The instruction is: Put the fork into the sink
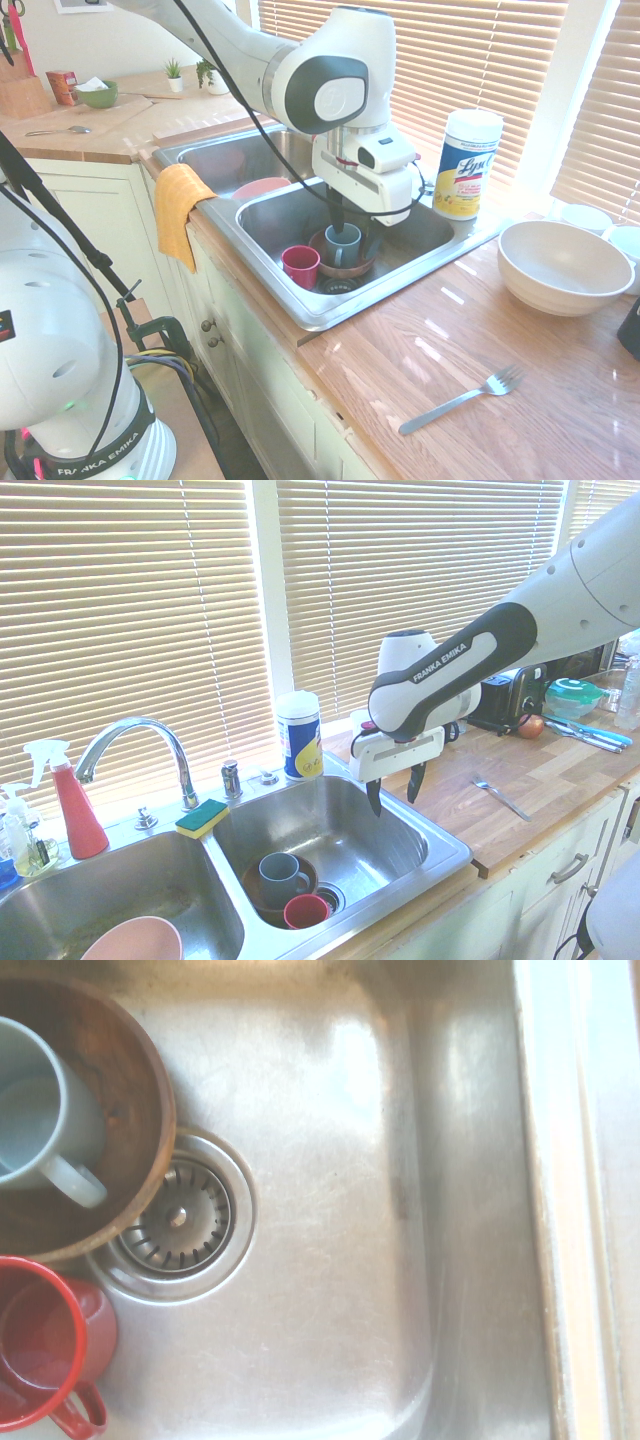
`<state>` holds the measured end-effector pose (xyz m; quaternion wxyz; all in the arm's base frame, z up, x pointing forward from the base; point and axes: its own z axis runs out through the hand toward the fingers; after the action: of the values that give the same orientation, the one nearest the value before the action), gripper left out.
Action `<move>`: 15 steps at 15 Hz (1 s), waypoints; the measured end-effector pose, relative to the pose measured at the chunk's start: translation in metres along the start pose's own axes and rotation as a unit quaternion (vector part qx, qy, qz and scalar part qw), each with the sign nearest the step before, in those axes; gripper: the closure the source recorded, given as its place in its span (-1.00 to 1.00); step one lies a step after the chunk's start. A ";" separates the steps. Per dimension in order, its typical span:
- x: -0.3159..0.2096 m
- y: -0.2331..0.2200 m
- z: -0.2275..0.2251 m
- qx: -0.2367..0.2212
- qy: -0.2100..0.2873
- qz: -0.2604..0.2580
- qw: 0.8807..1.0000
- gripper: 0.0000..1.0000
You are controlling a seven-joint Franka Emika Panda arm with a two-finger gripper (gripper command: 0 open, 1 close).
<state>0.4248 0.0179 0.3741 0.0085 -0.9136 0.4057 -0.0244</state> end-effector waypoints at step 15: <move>0.141 0.175 -0.015 -0.004 0.009 0.053 0.999 -1.00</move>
<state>0.3884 -0.2042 0.3882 0.0026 -0.8907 0.4536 -0.0306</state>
